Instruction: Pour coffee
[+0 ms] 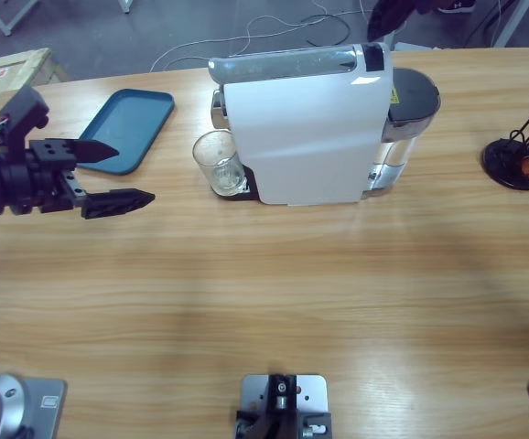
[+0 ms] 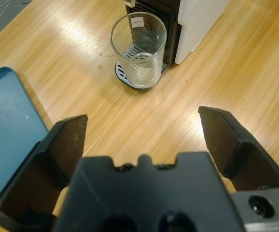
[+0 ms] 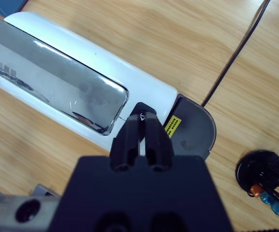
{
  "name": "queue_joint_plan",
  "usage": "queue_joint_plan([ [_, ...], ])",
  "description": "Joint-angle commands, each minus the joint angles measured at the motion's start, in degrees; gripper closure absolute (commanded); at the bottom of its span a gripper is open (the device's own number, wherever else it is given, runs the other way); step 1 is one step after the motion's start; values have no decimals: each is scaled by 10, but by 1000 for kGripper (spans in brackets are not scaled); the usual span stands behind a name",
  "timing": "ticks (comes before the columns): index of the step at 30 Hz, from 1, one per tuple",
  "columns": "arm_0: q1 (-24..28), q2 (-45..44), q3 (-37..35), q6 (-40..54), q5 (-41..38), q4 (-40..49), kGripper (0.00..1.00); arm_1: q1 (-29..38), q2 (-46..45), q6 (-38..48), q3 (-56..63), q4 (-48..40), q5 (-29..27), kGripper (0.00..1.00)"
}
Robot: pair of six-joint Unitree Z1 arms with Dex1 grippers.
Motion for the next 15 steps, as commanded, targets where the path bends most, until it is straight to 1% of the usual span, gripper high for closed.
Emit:
queue_joint_plan([
  [1,-6,22,13,-7,8,-5,9,5,34,1,16,6,-10,1000],
  [15,-6,30,12,-8,8,-8,9,6,32,-4,52,7,-13,1000],
])
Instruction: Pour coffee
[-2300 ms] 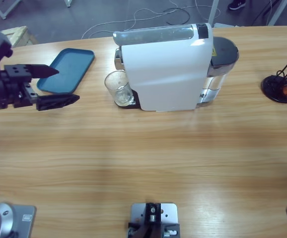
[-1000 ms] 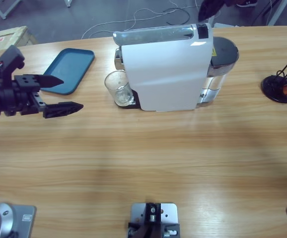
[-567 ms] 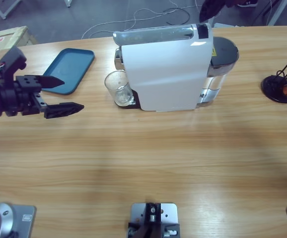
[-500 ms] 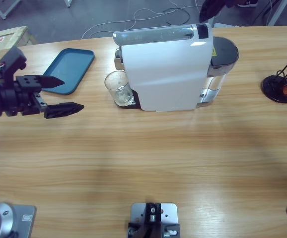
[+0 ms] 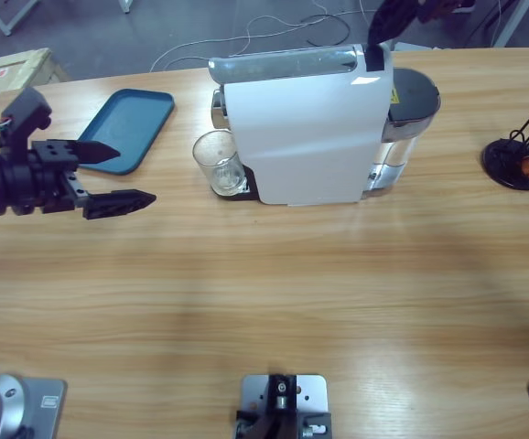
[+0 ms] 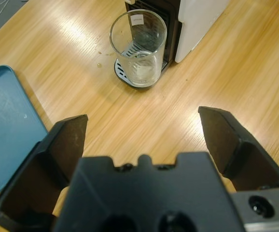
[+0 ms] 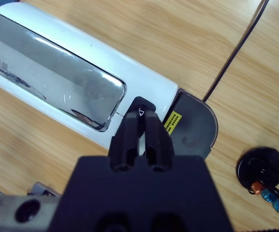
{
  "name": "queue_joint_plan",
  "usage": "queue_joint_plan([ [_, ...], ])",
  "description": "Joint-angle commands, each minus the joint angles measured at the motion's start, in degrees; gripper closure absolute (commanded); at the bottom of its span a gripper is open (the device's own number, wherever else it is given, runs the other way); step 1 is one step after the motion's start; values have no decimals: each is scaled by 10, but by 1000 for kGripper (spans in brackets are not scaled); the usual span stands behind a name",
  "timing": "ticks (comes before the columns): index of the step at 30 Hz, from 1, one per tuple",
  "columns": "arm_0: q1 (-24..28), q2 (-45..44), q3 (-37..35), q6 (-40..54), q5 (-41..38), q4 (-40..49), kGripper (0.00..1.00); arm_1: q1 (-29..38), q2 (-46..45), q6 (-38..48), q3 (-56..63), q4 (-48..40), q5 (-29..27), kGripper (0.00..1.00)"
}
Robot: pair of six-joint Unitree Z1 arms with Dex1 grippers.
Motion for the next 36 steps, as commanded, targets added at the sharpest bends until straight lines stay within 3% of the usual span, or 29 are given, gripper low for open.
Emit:
queue_joint_plan([
  [1,-6,25,12,-7,8,-8,9,5,32,-4,38,7,-13,1000],
  [5,-6,22,12,-7,7,-8,9,7,8,-15,23,-3,-7,1000],
  [6,-6,20,12,-7,7,-8,9,10,-6,-22,10,-5,-6,951],
  [7,-6,20,12,-7,7,-8,9,13,-21,-25,-3,-5,-3,322],
  [8,-6,19,12,-7,7,-8,9,14,-37,-25,-12,-5,4,11],
  [12,-6,17,7,-8,6,-8,9,28,-69,-25,-4,-6,10,0],
  [36,-6,11,9,-14,7,-8,9,34,-47,-20,16,-11,9,0],
])
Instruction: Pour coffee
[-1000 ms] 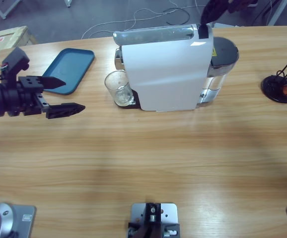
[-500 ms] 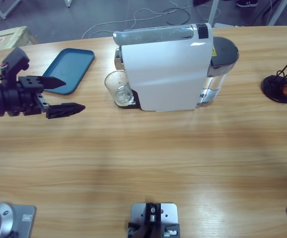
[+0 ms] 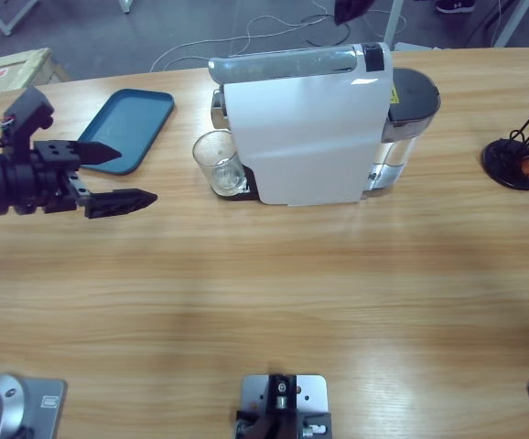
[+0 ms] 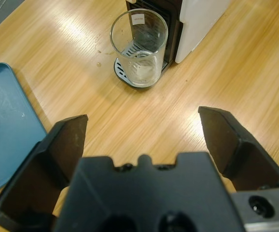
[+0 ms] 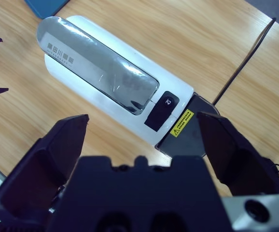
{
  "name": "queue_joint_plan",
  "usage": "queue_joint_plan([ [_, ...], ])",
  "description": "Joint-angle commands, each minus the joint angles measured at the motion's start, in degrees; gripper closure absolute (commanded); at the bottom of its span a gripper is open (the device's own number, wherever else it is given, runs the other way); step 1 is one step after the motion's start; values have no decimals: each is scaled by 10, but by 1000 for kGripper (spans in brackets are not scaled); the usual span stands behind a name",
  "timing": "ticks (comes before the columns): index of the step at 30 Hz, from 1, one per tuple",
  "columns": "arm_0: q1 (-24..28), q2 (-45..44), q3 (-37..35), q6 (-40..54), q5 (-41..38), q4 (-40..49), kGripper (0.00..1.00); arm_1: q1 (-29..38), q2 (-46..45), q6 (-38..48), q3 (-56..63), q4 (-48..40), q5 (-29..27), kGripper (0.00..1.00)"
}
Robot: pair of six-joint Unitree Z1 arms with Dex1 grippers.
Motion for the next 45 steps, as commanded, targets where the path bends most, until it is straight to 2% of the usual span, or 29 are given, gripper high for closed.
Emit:
queue_joint_plan([
  [1,-6,7,8,-4,7,-5,9,7,12,0,20,-7,0,0],
  [16,-6,6,5,-4,8,-5,9,6,6,0,33,-6,-26,0],
  [35,-6,8,2,-4,8,-5,9,6,-2,0,33,-10,-27,0],
  [39,-6,6,1,-4,8,-5,9,10,-55,1,68,-18,-28,0],
  [45,-6,3,-1,-4,7,-5,9,22,-228,4,313,-143,-25,0],
])
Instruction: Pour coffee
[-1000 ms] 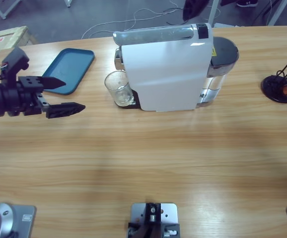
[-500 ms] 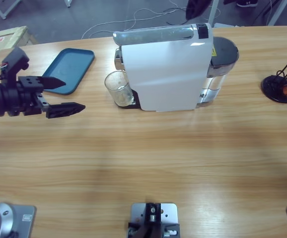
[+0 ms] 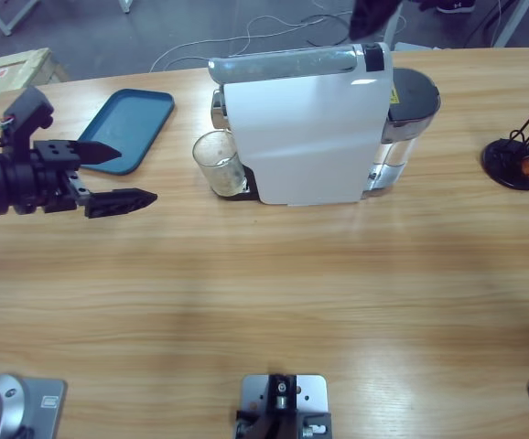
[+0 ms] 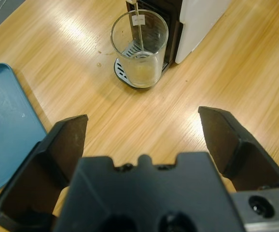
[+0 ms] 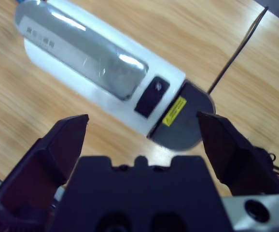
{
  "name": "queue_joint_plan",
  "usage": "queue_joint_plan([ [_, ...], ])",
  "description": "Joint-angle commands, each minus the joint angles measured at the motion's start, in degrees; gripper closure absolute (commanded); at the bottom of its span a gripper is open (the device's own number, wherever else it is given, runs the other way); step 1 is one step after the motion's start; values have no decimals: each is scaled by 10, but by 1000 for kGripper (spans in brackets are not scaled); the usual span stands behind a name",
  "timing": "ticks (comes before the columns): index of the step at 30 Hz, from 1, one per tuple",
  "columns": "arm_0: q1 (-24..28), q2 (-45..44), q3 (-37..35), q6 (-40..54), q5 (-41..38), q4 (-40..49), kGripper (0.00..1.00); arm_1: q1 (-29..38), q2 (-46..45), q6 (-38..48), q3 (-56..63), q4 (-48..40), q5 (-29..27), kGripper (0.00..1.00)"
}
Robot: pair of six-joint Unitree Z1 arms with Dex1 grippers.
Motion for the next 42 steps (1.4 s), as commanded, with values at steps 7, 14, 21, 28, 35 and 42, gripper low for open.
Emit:
queue_joint_plan([
  [7,-6,3,0,-5,4,-5,9,20,-319,8,482,-280,-6,0],
  [14,-6,2,9,-5,1,-4,9,20,-367,-14,587,-382,-38,0],
  [21,-6,1,8,-10,0,-4,9,20,-351,-16,591,-382,-37,0],
  [28,-6,-4,10,-16,0,-3,9,20,-341,-8,590,-376,-7,0],
  [35,-6,-18,11,-17,0,3,4,20,-341,-8,591,-372,16,0],
  [42,-6,-9,13,-18,2,3,9,20,-342,-8,592,-370,15,0],
])
